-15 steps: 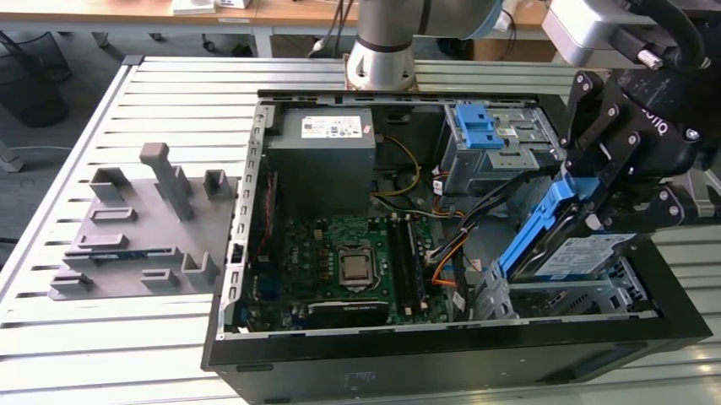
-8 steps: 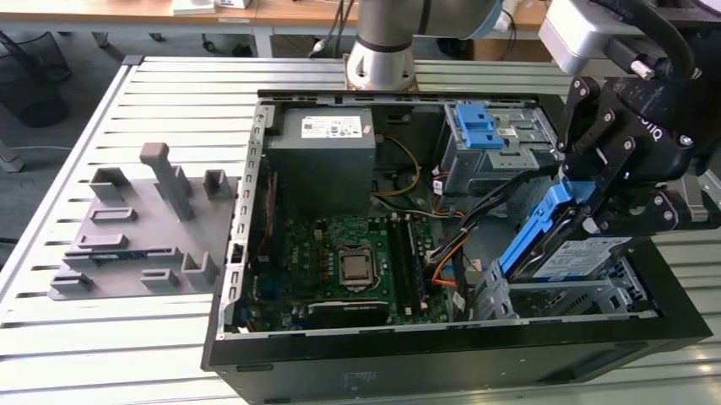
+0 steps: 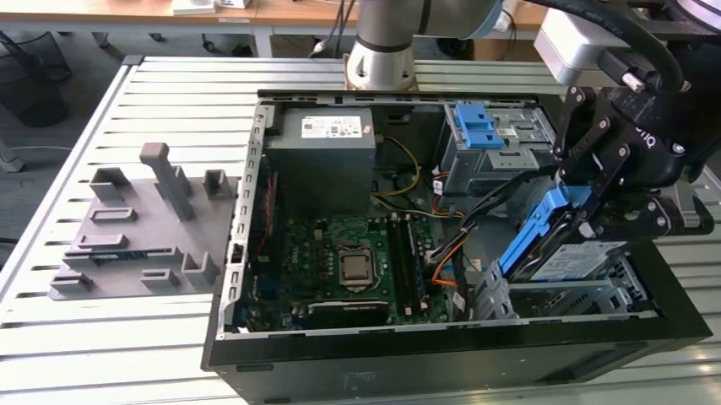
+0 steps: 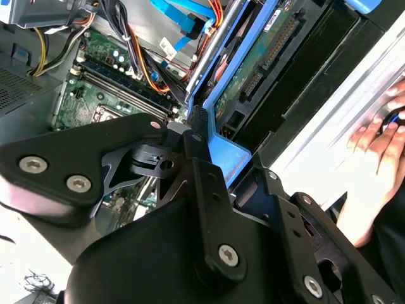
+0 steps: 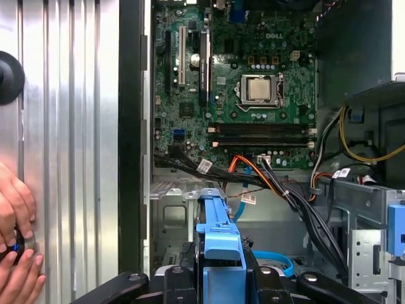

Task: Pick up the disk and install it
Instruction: 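Insert the disk into the insertion slot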

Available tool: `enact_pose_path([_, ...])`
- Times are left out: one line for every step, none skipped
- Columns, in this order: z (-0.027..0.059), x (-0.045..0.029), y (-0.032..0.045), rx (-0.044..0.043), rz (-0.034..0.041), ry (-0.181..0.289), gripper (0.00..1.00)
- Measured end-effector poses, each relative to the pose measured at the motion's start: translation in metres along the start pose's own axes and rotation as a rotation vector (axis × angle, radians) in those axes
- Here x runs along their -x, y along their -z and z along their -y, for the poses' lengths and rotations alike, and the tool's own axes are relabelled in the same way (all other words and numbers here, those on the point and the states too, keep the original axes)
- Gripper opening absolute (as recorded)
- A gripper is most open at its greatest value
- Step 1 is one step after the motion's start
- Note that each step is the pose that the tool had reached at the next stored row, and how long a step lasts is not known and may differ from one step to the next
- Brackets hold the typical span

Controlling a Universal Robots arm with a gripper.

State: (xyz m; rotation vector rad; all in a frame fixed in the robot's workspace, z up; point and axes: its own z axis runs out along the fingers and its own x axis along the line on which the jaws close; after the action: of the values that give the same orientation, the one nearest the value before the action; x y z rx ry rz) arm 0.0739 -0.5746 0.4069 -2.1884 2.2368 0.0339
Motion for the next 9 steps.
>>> enact_pose_path([0.0, 0.0, -0.0006, 0.0, 0.0, 0.0, 0.36])
enact_pose_path([0.0, 0.0, -0.0011, 0.0, 0.0, 0.0, 0.36])
enact_pose_path([0.0, 0.0, -0.0017, 0.0, 0.0, 0.0, 0.36])
enact_pose_path([0.0, -0.0001, -0.0022, 0.0, 0.0, 0.0, 0.36])
enact_pose_path([0.0, -0.0001, -0.0029, 0.0, 0.0, 0.0, 0.36])
enact_pose_path([0.0, -0.0001, -0.0034, 0.0, 0.0, 0.0, 0.36])
enact_pose_path([0.0, -0.0001, -0.004, 0.0, 0.0, 0.0, 0.36])
enact_pose_path([0.0, -0.0001, -0.0045, 0.0, 0.0, 0.0, 0.36])
enact_pose_path([0.0001, -0.0001, -0.005, 0.0, 0.0, 0.0, 0.36])
